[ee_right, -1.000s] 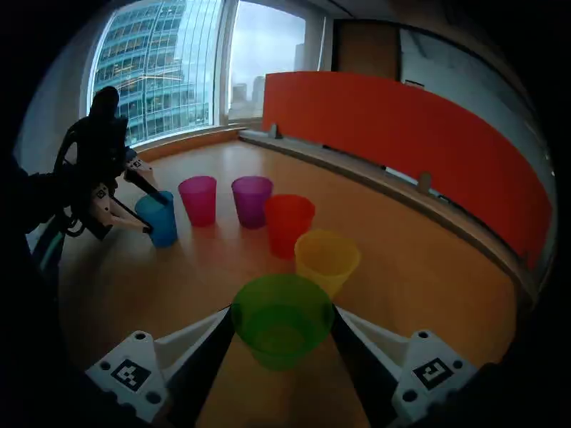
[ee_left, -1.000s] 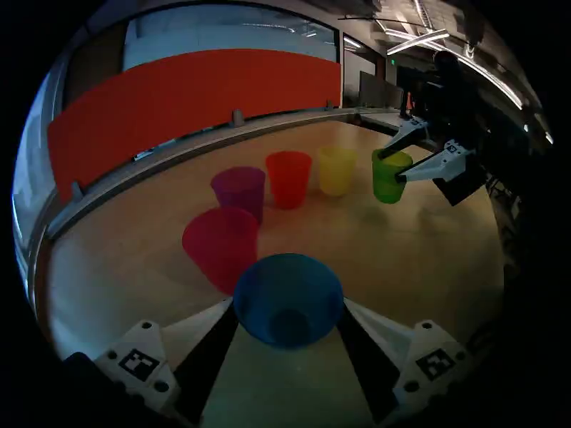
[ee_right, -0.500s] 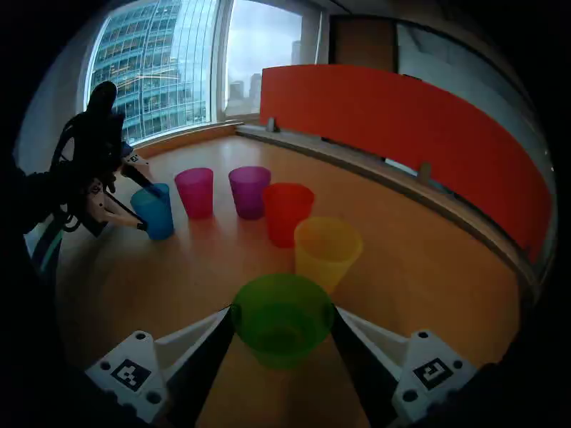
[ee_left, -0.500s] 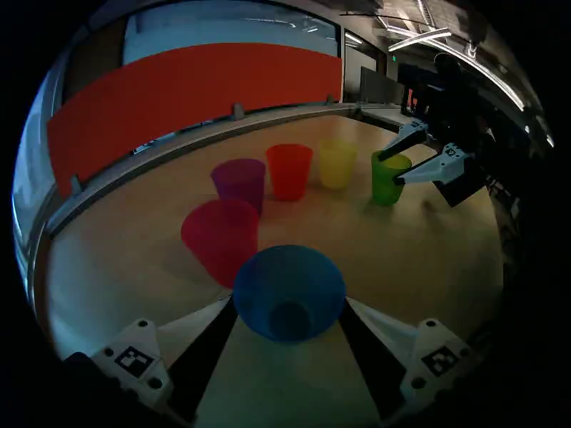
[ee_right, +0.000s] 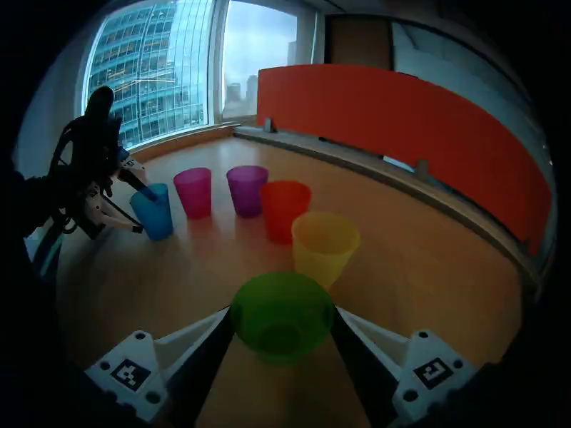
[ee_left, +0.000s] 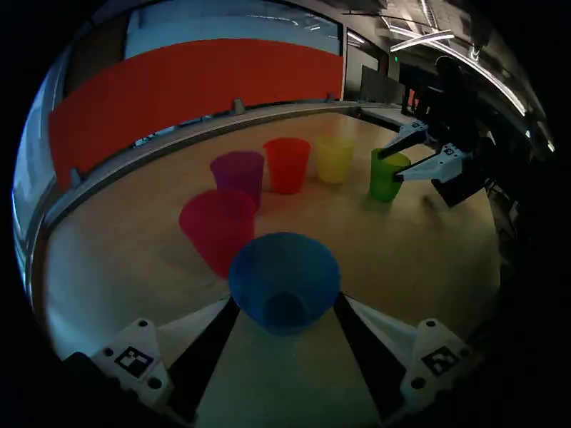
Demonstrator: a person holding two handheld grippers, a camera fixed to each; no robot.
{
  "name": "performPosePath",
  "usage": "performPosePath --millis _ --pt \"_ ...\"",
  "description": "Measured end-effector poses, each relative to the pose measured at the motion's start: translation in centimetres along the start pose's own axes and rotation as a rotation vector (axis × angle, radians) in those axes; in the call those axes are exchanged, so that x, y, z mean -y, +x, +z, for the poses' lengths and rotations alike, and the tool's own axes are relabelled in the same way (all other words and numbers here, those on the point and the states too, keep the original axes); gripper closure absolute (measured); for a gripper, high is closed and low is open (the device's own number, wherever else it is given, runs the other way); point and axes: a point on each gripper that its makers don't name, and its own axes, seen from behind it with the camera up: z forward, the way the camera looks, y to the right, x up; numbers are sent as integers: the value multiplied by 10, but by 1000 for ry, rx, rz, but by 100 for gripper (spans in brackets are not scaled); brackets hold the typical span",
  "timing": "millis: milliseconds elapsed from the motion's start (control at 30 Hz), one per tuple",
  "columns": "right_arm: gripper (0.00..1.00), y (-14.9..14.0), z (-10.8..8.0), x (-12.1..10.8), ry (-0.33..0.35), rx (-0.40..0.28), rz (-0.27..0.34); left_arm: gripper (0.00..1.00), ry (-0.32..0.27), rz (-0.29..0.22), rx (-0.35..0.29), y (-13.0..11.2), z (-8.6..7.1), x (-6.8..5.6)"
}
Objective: Pour water
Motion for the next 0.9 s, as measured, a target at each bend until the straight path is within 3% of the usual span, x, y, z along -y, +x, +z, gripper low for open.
performPosePath --millis 500,900 --pt "0 -6 -4 -1 -19 0 3 3 9 -6 3 -6 -5 -3" --pt "0 -24 -24 -3 -53 4 25 3 44 -42 -10 -18 -20 1"
